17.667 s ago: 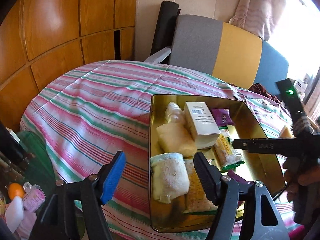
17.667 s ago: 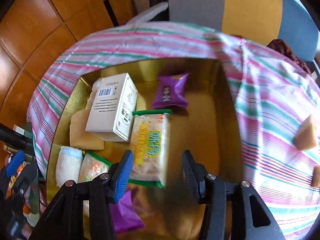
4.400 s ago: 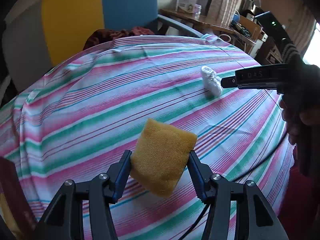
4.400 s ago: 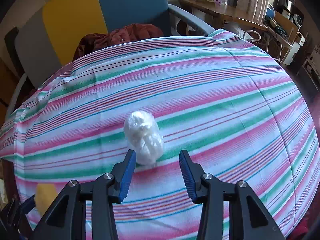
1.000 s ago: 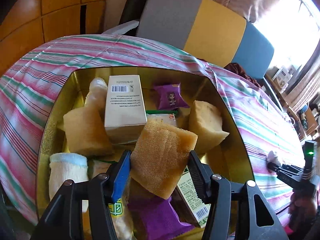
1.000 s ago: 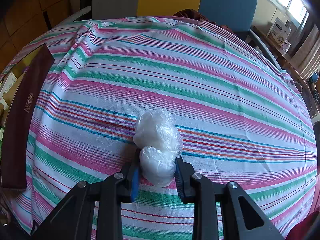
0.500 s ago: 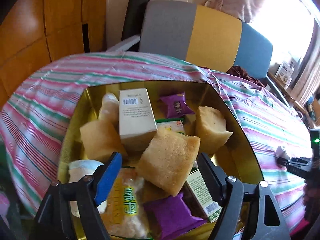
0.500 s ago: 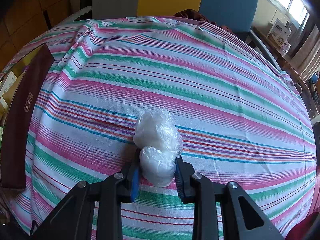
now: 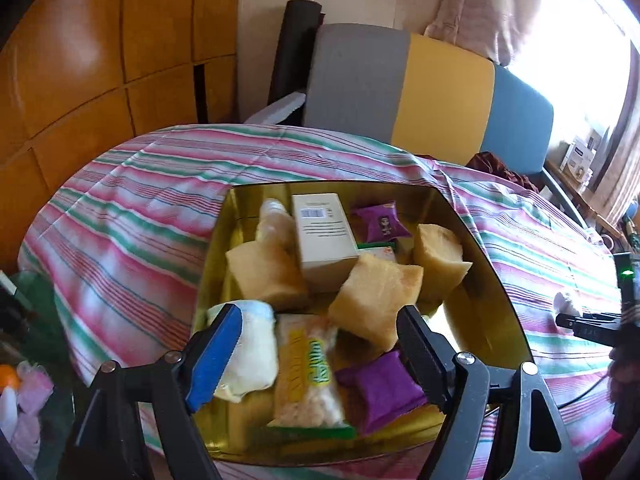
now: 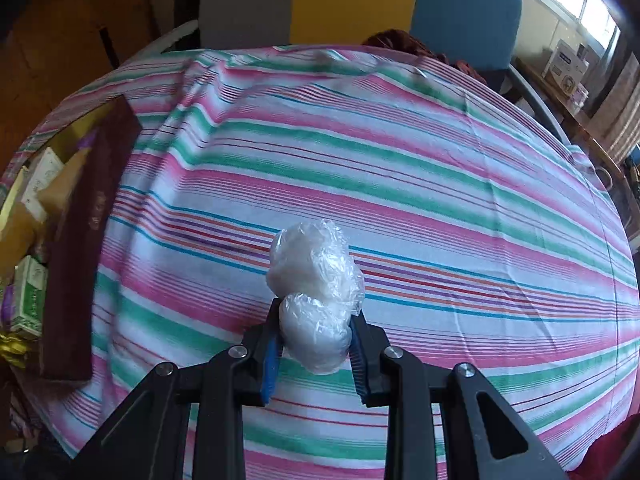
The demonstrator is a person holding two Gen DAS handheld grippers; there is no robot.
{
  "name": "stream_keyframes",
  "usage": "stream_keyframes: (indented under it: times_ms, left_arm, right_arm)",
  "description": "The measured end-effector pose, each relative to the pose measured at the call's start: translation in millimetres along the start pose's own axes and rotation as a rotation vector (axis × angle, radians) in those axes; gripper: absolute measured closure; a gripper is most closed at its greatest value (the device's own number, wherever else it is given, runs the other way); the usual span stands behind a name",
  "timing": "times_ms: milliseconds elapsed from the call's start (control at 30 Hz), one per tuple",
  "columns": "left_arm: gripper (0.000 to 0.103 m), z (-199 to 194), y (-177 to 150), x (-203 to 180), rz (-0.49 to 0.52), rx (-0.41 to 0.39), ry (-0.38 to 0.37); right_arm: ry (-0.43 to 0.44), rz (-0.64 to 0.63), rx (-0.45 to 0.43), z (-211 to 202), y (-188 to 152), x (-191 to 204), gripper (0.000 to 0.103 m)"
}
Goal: Organize objects
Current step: 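Lower the wrapped knit pouch into the gold tray and open the right gripper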
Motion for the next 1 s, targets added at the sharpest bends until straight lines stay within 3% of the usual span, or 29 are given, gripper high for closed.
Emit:
stream_keyframes:
  times_ms: [233, 433, 733, 1000]
  left_arm:
    - [0.023, -6, 0, 9, -0.031, -0.014, 0.008]
    - [0.023, -10, -2, 15, -0.039, -0.017, 0.005]
    - [0.022, -7, -9, 29, -0.074, -0.001, -0.005]
    - [0.019, -5, -10, 34, -0.083, 0.000, 0.005]
  right_arm:
    - [0.177, -0.221, -0.125, -53, 3, 118, 0.074]
    - [0.263, -0.350, -0.070, -40, 9, 195, 0.074]
    - [0.233, -0.347, 0.069, 9, 26, 215, 0.074]
    - [0.201, -0.333, 0.069, 16, 23, 206, 0.066]
Point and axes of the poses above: each gripper's, at about its wrist camera, not at the fingertips, and z roughly the way its jaws point, x to its left, y to its top, the point moved 2 cm from there along z, roughly the way its jaws point, and after that the axes turned 3 degrees about x, right-handed, at the moved point
